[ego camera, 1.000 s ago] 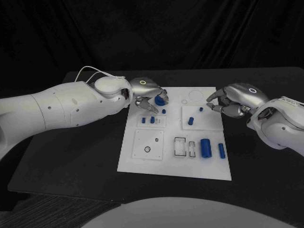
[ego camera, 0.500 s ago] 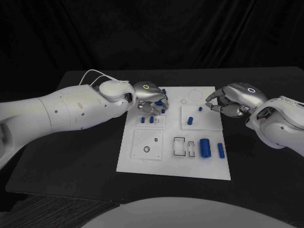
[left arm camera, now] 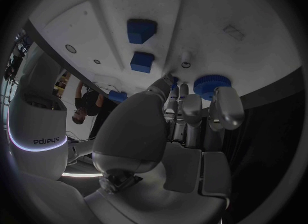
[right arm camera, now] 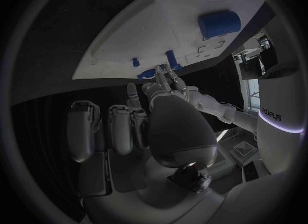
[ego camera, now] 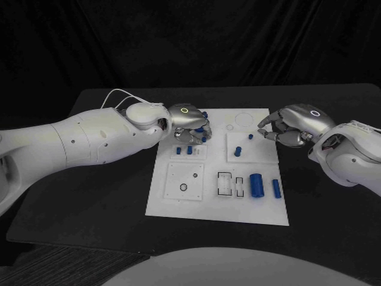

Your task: Assemble the parts on the task board

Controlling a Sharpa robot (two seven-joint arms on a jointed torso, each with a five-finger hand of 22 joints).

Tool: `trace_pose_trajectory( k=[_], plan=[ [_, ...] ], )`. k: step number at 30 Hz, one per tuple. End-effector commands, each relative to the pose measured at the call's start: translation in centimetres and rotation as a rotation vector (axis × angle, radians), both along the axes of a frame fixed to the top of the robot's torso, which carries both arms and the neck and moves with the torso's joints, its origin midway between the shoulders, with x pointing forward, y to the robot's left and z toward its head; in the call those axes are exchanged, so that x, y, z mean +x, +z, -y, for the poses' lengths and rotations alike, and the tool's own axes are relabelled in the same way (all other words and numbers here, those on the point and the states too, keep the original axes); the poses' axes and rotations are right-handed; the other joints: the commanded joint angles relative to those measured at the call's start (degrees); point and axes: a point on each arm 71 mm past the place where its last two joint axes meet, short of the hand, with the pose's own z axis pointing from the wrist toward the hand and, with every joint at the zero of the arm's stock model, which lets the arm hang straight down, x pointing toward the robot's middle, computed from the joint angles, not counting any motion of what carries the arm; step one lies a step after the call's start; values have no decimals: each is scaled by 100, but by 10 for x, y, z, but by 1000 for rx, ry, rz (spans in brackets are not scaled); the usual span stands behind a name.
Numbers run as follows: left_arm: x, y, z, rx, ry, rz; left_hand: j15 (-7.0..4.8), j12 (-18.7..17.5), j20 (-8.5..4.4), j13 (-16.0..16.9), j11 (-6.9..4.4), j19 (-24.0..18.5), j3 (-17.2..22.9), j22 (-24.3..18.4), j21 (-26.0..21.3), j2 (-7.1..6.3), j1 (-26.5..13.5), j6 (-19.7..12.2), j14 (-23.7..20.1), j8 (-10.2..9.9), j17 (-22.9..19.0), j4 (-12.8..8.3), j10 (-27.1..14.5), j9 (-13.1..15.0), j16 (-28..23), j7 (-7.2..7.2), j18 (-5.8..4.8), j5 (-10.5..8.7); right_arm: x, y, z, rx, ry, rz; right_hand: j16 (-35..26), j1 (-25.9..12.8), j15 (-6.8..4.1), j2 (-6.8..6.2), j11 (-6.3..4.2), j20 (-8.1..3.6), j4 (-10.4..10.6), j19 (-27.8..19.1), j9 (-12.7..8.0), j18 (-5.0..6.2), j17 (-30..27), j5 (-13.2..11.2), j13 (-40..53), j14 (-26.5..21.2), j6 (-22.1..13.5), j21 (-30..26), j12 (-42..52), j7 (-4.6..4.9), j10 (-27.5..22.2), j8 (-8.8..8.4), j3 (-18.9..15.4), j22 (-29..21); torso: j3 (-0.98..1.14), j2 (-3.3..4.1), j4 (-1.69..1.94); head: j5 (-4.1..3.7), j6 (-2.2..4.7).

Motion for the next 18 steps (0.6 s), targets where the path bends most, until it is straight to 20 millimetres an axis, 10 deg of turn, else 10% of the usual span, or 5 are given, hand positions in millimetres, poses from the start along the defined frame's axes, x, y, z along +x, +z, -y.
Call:
trace_pose_trajectory(
  k=[1, 18],
  plan=[
    [-2, 0, 2, -11, -20, 11, -2, 4, -11, -24, -7, 26, 69, 803, -32, -31, 25, 83, -43, 33, -29, 3, 79, -15, 11, -6, -3, 20, -1, 0, 0, -2, 0, 0, 0, 50, 13, -11, 36, -3, 3, 286, 7, 36, 488, 32, 1509, 425, 45, -4, 20, 5, 611, -24, 34, 1281, 8, 1, 4, -1, -1],
    [-2, 2, 2, -31, -34, 33, -24, 19, -24, -168, -37, 182, 392, 863, 166, 12, 106, 668, 79, 275, -72, -103, 802, -9, 85, 0, -47, -87, 0, -1, 0, -6, -1, -5, -6, 52, 15, -11, 37, -3, 1, 281, 7, 39, 475, 35, 1509, 422, 49, -16, 20, 6, 611, -24, 40, 1277, 4, 0, 11, 4, -1]
  ],
)
